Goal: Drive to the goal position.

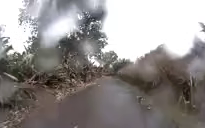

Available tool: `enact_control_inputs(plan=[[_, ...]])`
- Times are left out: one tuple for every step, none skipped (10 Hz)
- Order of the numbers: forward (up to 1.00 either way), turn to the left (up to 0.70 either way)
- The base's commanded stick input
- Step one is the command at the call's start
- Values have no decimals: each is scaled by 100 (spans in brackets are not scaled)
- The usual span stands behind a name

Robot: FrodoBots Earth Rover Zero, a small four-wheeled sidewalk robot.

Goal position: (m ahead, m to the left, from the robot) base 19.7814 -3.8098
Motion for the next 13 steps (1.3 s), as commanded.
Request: enact_control_inputs(plan=[[85, 0], [85, 0], [85, 0], [85, 0], [85, 0], [85, 0], [85, 0], [85, 0], [85, 0], [85, 0], [85, 0], [85, 0], [85, 0]])
